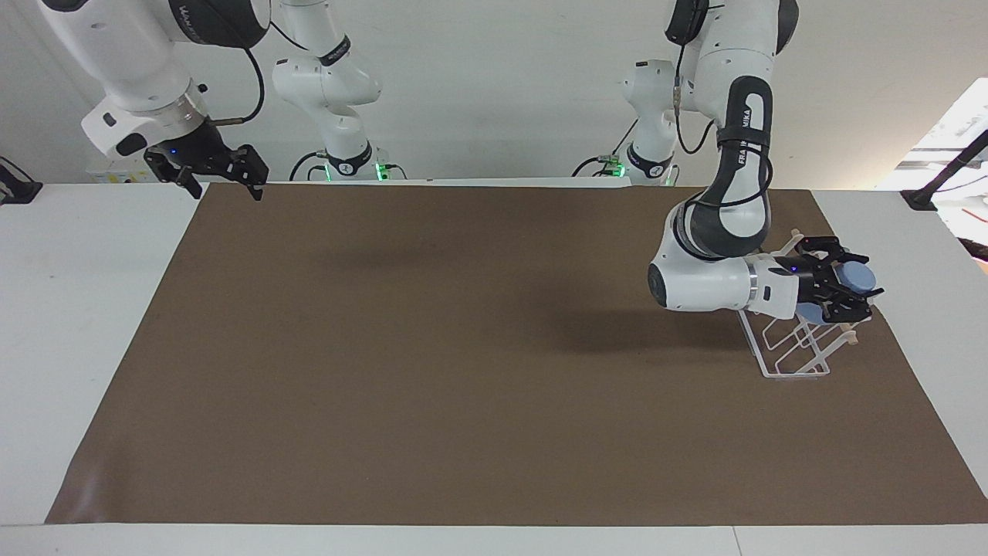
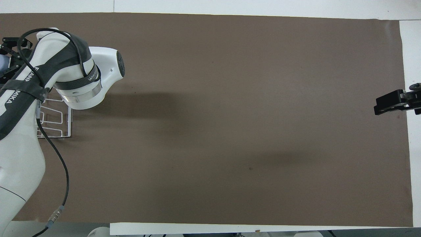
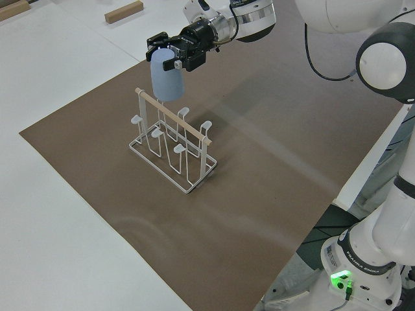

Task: Hang cup on cup holder
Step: 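Carry the cup with the left gripper onto the wire holder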

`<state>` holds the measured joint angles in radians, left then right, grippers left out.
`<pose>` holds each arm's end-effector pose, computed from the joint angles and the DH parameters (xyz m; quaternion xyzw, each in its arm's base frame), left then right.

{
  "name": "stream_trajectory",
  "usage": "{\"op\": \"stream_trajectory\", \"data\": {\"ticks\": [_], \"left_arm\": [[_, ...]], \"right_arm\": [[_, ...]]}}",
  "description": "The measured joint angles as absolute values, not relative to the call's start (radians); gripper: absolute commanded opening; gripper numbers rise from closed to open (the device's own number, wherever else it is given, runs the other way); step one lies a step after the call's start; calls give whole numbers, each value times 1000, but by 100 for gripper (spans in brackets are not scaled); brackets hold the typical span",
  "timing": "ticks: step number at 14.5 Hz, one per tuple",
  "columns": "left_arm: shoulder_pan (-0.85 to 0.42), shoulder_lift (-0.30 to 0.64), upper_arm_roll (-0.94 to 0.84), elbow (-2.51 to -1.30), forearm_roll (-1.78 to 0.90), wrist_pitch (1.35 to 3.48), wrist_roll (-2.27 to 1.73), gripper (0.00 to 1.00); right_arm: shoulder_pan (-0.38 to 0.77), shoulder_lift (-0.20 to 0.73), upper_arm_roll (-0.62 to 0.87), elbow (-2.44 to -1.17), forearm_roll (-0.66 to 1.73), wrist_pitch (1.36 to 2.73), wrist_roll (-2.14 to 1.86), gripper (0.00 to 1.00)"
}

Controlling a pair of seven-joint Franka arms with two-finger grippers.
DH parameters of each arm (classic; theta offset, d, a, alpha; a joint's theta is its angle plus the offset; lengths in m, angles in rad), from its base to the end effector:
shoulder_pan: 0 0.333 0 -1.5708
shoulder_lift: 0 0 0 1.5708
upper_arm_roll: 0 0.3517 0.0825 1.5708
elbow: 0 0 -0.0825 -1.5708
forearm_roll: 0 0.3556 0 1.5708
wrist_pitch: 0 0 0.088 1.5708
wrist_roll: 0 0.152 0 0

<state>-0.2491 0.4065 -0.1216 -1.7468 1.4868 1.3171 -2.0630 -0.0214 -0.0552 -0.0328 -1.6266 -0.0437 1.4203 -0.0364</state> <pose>0.6120 -0.0444 0.4523 -0.5421 -0.4410 -0.5063 0.5053 0.4816 -0.0338 0.6076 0.9969 -0.0104 -0.0763 0.0174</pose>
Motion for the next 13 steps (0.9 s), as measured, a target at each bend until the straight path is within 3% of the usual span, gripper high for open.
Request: {"op": "stream_trajectory", "data": {"ticks": [13], "left_arm": [[-246,435,-123,-1749,1469,1377,-2106,0]], "right_arm": [[-23,-56,-35,-1627,-42,1418,-36,99]]}}
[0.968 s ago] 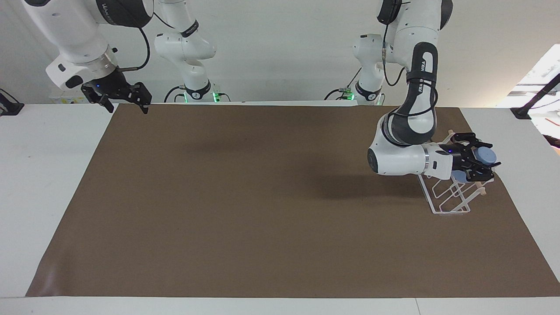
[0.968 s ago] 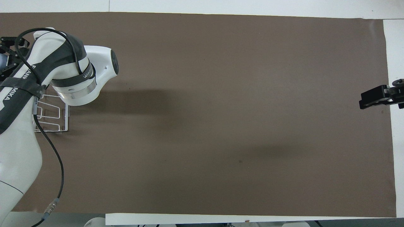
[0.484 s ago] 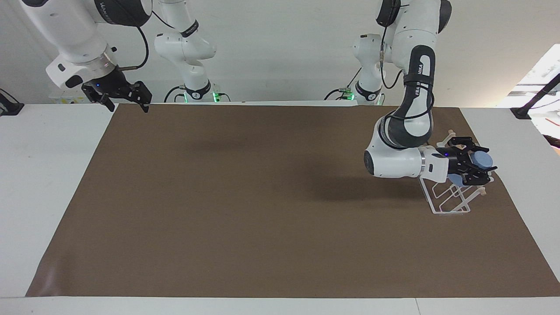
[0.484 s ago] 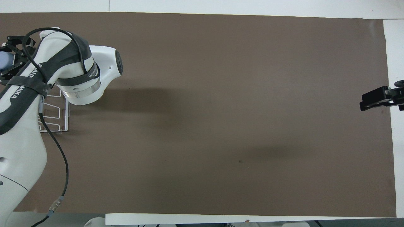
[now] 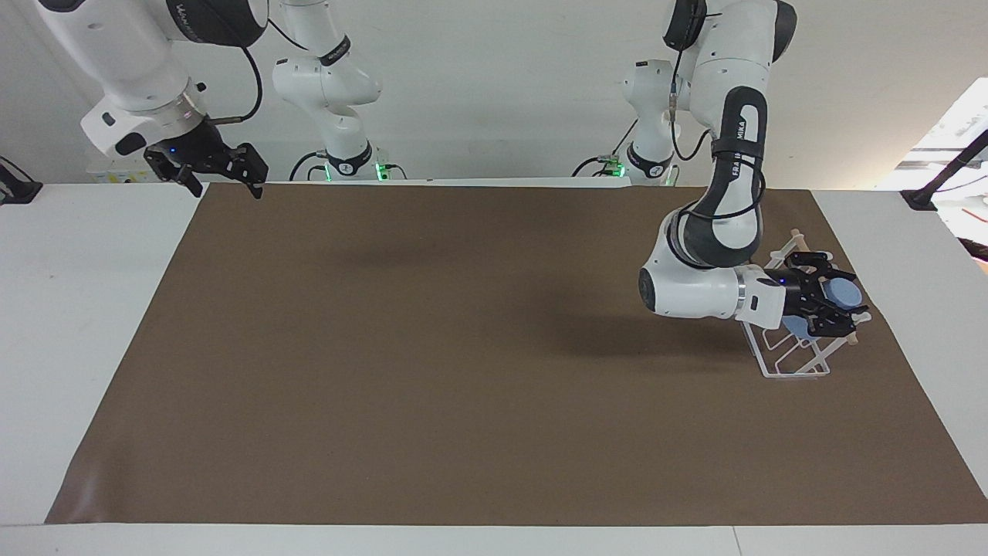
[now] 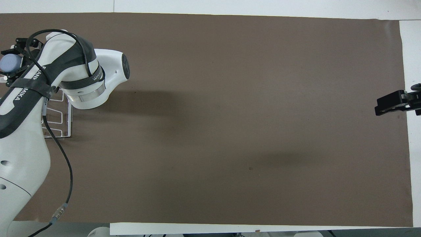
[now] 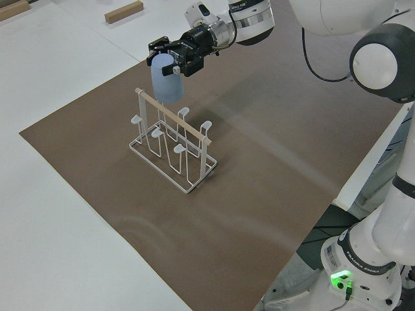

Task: Hang cup on cup holder
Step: 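Carry the cup with the left gripper onto the wire holder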

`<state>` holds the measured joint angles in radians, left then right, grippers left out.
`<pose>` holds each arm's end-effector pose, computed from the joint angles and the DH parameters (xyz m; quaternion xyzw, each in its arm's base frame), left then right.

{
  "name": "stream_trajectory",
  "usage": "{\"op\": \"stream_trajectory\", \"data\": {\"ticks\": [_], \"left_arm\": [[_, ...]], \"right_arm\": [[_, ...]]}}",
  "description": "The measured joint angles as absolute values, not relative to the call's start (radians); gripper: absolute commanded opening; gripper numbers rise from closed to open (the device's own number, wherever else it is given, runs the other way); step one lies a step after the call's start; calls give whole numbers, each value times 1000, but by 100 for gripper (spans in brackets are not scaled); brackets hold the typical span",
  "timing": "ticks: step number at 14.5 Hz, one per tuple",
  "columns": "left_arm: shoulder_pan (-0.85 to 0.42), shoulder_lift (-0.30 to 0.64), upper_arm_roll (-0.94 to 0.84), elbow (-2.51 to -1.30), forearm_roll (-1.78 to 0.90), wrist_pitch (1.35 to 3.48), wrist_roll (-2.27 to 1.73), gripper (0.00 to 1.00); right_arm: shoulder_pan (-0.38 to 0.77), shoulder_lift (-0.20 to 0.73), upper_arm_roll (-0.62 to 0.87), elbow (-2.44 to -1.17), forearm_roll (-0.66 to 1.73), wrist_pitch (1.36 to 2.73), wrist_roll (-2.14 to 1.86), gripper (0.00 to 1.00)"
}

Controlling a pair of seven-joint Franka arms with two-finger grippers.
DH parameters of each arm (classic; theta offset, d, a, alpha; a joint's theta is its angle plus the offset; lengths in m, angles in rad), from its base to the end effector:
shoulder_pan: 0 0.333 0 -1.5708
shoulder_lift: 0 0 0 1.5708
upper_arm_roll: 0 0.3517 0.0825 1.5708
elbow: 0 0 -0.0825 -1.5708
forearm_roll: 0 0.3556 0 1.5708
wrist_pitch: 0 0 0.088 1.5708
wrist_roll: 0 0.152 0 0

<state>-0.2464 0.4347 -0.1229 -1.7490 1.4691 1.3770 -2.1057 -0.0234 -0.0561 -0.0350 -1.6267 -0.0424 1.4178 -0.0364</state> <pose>0.6197 -0.0500 0.4266 -0.5610 -0.4429 -0.5063 0.4824 0.4808 -0.0356 0.6078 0.9968 -0.0125 -0.0772 0.0165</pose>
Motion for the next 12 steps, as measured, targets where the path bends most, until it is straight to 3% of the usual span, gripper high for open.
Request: {"op": "stream_trajectory", "data": {"ticks": [2,3,5,6,7,12], "left_arm": [[-236,444,-122,-1752,1469,1381,-2106,0],[-233,449,-122,-1753,1469,1382,-2106,11],[-230,454,-122,-1756,1468,1393,-2107,68],[-230,455,-122,-1757,1466,1398,-2111,90],[-230,455,-122,-1758,1459,1400,-2120,100],[-219,455,-122,-1749,1447,1450,-2128,100]], "right_arm": [[-23,-56,-35,-1627,-42,1418,-36,99],[-23,-56,-35,-1627,-42,1418,-36,99],[-23,-56,-35,-1627,-42,1418,-36,99],[-23,-56,-35,-1627,-42,1418,-36,99],[-23,-56,-35,-1627,-42,1418,-36,99],[-23,-56,-35,-1627,-42,1418,-36,99]]}}
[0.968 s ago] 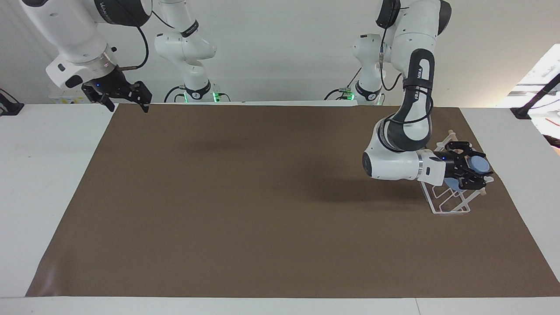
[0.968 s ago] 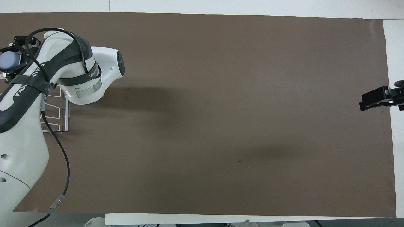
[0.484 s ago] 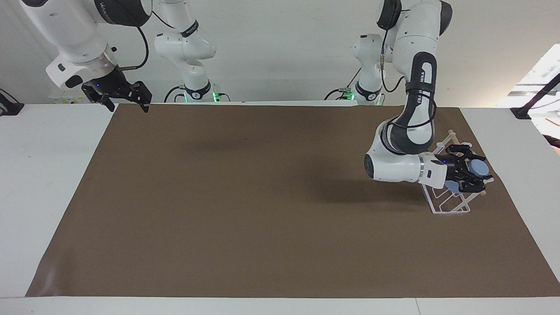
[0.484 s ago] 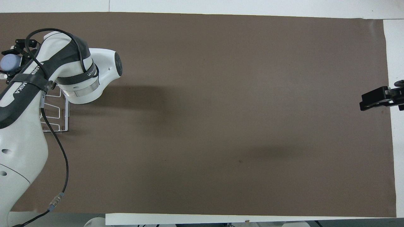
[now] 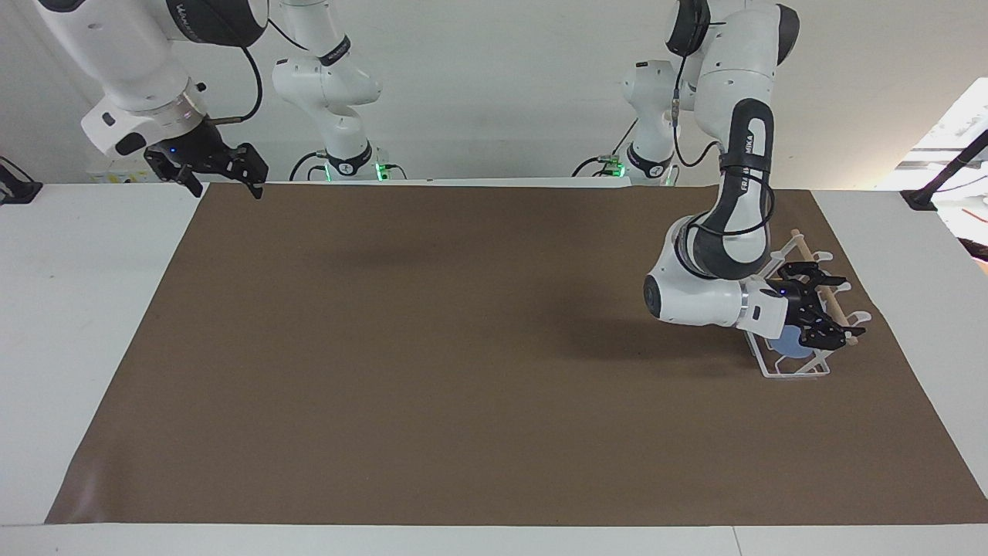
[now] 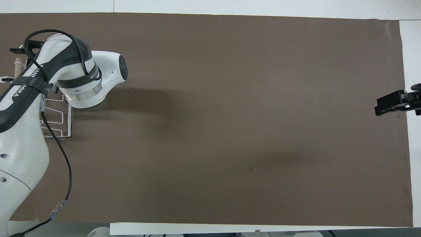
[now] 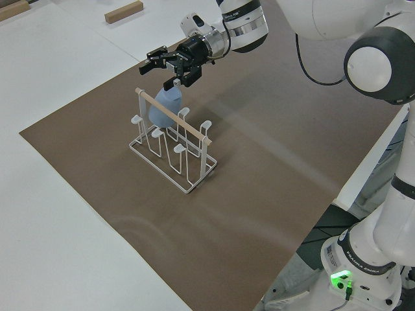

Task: Hang cup on cup holder
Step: 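Carry the cup with the left gripper onto the wire holder, then release the cup and raise the left gripper away from the holder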

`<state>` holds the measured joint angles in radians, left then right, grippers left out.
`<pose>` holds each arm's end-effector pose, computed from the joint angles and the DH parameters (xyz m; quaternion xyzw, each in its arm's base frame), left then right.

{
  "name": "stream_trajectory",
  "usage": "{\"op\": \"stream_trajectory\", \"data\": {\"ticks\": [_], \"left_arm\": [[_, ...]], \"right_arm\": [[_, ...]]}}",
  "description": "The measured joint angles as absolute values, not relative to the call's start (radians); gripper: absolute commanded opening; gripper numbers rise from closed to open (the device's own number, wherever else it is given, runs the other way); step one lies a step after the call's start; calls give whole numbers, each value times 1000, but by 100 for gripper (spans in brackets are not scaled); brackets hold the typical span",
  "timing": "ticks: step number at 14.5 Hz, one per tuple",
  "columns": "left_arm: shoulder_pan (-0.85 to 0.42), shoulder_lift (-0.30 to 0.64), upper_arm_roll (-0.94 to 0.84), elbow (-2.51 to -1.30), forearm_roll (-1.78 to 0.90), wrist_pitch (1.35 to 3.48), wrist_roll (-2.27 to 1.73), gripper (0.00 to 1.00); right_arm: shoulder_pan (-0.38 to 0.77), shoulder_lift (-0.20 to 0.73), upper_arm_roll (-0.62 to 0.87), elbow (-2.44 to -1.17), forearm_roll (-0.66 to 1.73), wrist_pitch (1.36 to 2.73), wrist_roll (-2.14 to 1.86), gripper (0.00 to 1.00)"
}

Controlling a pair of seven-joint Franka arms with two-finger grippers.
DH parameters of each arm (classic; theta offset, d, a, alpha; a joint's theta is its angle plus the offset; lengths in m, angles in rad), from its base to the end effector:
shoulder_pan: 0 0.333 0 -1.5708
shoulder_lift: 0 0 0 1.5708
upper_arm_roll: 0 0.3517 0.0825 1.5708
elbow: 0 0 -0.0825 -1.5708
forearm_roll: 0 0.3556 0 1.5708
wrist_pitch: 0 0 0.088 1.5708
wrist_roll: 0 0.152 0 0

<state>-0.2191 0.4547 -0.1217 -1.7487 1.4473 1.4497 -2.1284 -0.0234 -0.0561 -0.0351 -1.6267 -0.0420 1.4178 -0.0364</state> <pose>0.6283 -0.0405 0.4053 -0.5801 -0.4512 -0.4952 0.4633 0.4808 -0.0356 0.6078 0.9968 -0.0125 -0.0772 0.0163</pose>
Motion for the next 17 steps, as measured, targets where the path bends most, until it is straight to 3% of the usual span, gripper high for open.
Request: {"op": "stream_trajectory", "data": {"ticks": [5,10,17], "left_arm": [[-221,415,-131,-1705,1312,1468,-2077,100],[-200,206,-129,-1698,966,1558,-1725,100],[-68,90,-124,-1718,493,1704,-1150,100]], "right_arm": [[-23,-56,-35,-1627,-42,1418,-36,99],[-23,-56,-35,-1627,-42,1418,-36,99],[-23,-56,-35,-1627,-42,1418,-36,99]]}}
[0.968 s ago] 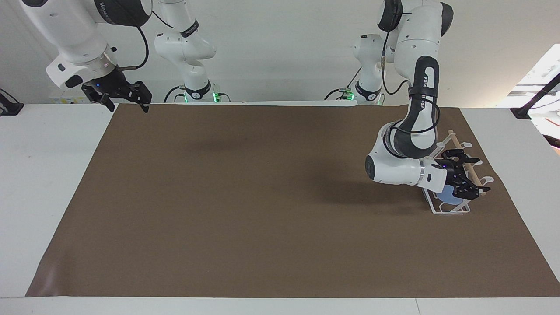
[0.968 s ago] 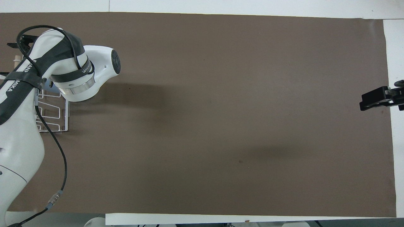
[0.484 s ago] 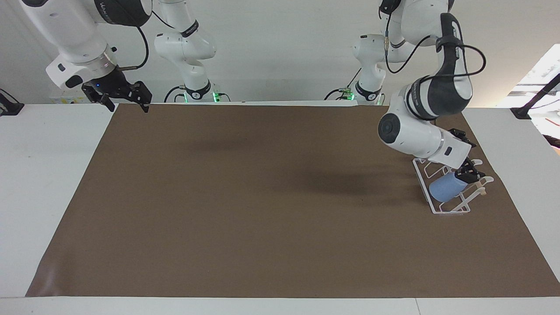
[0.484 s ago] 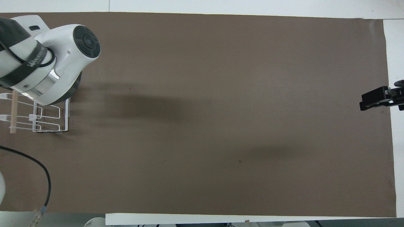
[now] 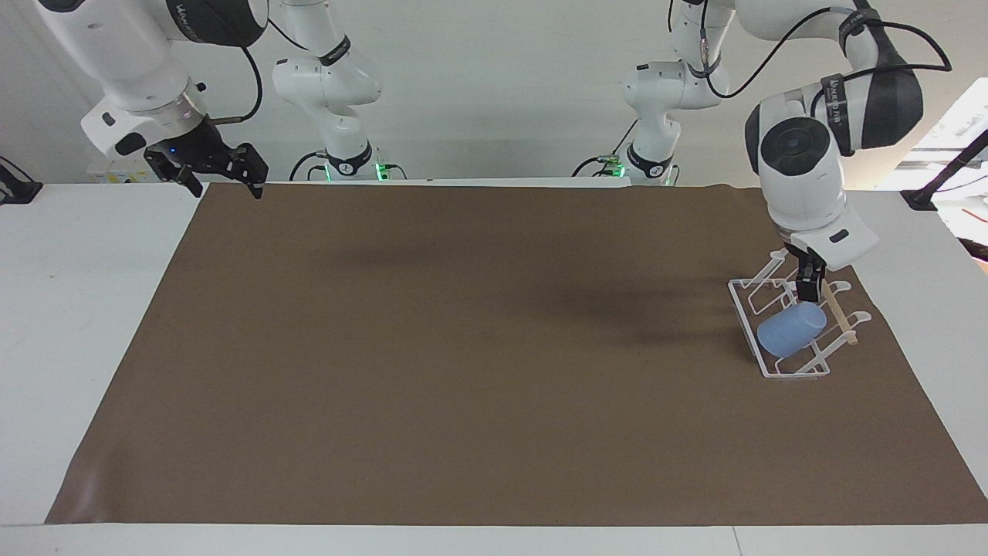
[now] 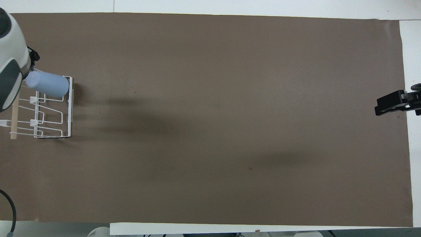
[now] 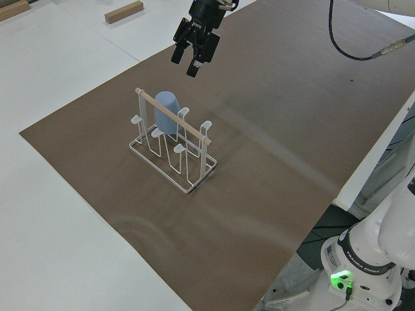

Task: Hang cup on cup holder

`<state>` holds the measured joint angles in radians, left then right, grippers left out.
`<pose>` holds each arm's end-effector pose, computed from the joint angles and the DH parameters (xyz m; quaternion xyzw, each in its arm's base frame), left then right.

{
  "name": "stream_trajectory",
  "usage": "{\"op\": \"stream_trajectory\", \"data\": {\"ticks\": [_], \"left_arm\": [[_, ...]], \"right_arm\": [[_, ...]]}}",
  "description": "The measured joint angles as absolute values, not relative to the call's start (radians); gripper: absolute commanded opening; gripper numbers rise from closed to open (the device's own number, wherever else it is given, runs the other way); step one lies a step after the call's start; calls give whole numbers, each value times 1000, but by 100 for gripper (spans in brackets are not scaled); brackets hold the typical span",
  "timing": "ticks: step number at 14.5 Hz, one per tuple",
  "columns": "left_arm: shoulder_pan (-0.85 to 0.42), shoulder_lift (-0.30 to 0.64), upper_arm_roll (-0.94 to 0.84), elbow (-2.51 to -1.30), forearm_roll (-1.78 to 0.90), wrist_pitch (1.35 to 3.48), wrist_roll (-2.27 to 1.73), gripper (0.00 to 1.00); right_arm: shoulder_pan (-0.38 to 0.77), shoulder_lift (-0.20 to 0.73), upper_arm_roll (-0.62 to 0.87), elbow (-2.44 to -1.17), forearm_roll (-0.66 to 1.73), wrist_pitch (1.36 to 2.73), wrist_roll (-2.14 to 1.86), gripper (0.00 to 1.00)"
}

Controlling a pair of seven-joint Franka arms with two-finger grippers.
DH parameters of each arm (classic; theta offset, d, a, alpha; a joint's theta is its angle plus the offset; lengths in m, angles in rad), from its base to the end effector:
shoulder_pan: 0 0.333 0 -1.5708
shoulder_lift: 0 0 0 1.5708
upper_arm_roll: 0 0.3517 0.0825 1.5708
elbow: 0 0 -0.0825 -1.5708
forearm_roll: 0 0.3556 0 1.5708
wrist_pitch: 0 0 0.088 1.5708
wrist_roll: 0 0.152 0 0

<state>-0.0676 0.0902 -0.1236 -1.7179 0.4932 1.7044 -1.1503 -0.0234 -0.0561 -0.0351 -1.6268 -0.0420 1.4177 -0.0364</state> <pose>0.5573 -0.0384 0.5279 -0.8811 -0.4075 -0.1068 0.2146 0.4808 -0.0356 0.6078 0.9968 -0.0125 -0.0773 0.0163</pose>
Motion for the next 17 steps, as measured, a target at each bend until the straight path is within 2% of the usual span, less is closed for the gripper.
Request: {"op": "stream_trajectory", "data": {"ticks": [9,17], "left_arm": [[-4,-30,-115,-1721,66,1578,-242,100],[-2,-54,-114,-1608,-15,1508,-37,100]], "right_arm": [[-23,-56,-35,-1627,-42,1418,-36,99],[-23,-56,-35,-1627,-42,1418,-36,99]]}}
